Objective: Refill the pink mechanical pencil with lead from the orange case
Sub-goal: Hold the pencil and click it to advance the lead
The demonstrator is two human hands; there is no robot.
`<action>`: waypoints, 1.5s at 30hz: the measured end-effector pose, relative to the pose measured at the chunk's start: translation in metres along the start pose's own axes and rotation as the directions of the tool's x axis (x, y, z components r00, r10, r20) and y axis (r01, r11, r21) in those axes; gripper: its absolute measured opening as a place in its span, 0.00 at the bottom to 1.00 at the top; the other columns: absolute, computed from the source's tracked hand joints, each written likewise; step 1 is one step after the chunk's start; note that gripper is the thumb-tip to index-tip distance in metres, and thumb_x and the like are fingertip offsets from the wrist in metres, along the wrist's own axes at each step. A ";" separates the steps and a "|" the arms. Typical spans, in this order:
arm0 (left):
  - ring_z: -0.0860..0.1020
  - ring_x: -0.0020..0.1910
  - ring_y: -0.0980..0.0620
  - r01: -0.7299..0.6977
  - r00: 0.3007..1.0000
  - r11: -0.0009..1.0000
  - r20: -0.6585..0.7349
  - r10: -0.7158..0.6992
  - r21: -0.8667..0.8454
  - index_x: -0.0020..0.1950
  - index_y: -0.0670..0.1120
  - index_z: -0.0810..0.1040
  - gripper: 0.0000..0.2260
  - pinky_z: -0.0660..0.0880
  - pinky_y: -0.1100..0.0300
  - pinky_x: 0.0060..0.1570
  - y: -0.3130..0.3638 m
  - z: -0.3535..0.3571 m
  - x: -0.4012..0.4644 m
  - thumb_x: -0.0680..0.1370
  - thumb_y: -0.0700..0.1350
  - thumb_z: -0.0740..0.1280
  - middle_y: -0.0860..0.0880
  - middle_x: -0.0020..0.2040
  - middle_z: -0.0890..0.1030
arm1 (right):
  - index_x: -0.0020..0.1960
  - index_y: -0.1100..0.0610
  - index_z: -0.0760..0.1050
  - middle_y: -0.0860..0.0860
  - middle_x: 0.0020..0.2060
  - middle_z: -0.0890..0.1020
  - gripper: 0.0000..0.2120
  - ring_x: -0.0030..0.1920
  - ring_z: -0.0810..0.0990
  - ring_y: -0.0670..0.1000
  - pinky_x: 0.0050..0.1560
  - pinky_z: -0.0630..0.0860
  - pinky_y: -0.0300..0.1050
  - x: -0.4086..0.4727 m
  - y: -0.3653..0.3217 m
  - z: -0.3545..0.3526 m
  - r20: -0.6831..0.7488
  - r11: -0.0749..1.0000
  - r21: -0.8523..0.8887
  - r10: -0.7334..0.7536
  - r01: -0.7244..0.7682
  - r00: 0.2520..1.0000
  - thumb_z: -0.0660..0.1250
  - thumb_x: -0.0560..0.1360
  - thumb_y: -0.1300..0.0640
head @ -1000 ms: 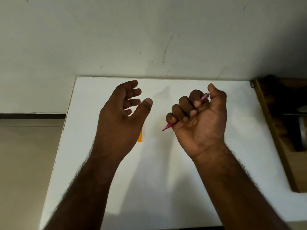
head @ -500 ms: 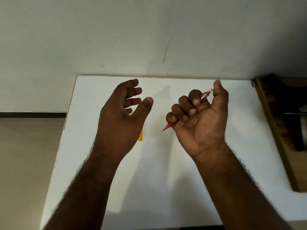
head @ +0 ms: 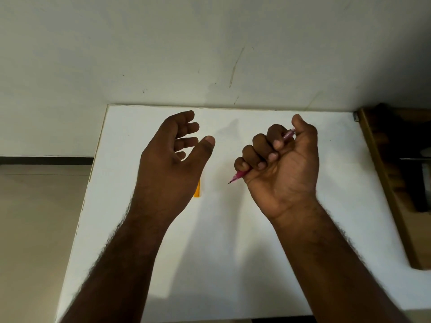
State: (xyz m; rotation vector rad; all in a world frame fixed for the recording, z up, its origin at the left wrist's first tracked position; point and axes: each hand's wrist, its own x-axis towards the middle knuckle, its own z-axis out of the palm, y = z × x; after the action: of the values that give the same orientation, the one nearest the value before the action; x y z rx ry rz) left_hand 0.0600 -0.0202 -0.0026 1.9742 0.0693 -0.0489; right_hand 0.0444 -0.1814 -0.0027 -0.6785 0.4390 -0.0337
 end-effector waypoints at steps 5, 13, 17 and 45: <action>0.78 0.51 0.71 0.002 1.000 1.000 0.001 -0.002 -0.001 0.68 0.57 0.74 0.19 0.69 0.80 0.44 0.000 0.001 0.000 0.77 0.53 0.70 0.64 0.57 0.80 | 0.32 0.55 0.61 0.49 0.25 0.58 0.26 0.30 0.53 0.51 0.35 0.56 0.48 -0.001 0.000 0.000 0.003 1.000 0.017 0.007 -0.007 1.000 0.54 0.80 0.39; 0.78 0.52 0.70 0.001 1.000 1.000 0.001 -0.001 -0.005 0.67 0.57 0.74 0.19 0.70 0.79 0.46 0.000 0.001 0.001 0.77 0.53 0.71 0.64 0.58 0.81 | 0.31 0.55 0.61 0.49 0.25 0.58 0.27 0.30 0.53 0.51 0.35 0.57 0.47 -0.001 0.000 0.000 0.011 0.999 0.026 0.019 -0.020 1.000 0.54 0.80 0.37; 0.78 0.52 0.70 0.000 1.000 1.000 0.002 0.000 -0.006 0.67 0.57 0.74 0.19 0.70 0.80 0.45 0.000 0.002 0.001 0.77 0.53 0.71 0.64 0.58 0.80 | 0.30 0.55 0.60 0.49 0.24 0.57 0.24 0.29 0.53 0.51 0.34 0.58 0.47 0.001 -0.001 -0.001 -0.006 1.000 0.005 0.001 -0.001 1.000 0.55 0.80 0.43; 0.79 0.57 0.65 -0.053 0.995 0.994 0.093 0.044 0.099 0.71 0.56 0.71 0.25 0.75 0.65 0.56 -0.011 -0.009 0.004 0.76 0.50 0.73 0.63 0.64 0.78 | 0.31 0.54 0.63 0.48 0.25 0.61 0.22 0.28 0.57 0.51 0.34 0.63 0.44 0.004 0.000 -0.008 0.025 0.983 0.182 -0.007 0.003 1.000 0.56 0.79 0.42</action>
State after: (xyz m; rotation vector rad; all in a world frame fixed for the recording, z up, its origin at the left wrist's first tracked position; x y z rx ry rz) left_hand 0.0634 -0.0074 -0.0099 2.0715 -0.0415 -0.1118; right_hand 0.0446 -0.1866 -0.0102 -0.4999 0.4038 -0.0688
